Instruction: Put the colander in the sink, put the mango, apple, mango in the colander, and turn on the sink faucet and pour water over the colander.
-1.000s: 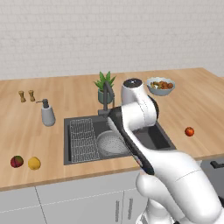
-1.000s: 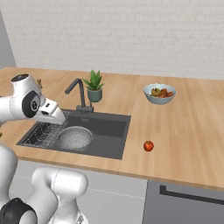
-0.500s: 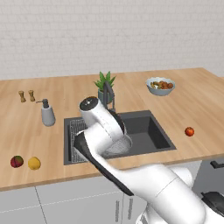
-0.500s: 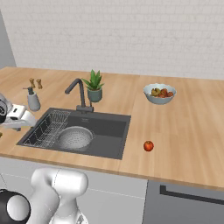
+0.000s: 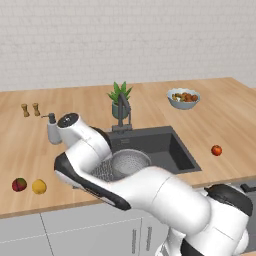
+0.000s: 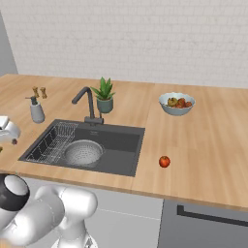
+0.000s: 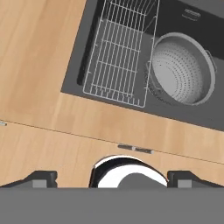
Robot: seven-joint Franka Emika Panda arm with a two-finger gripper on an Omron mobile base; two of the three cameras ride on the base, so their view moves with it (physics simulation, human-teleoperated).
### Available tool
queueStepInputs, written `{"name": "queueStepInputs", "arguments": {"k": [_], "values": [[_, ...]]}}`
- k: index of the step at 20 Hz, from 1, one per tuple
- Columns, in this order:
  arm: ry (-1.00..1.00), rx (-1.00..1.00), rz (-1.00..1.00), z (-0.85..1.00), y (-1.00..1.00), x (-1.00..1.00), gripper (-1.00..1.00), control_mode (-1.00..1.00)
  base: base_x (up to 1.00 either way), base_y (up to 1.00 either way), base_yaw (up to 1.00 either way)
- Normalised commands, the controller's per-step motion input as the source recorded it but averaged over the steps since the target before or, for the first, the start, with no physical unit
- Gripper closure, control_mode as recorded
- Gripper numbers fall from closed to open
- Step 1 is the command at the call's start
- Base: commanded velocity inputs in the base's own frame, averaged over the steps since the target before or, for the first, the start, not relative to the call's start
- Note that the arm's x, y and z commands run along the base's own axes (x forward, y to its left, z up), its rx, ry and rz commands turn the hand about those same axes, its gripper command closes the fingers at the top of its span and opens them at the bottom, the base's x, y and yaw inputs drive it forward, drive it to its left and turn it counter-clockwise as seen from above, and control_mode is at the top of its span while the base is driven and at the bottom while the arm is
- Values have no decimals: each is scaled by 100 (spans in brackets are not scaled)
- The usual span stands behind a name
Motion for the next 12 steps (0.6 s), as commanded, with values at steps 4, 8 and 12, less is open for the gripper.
{"name": "queueStepInputs", "arguments": {"k": [4,8,12], "values": [[13,0,15,-27,100,0,-100,-100,0,0,0],[14,0,8,-34,88,0,-100,-100,0,0,0],[15,0,4,-37,71,1,-100,-100,0,0,0]]}}
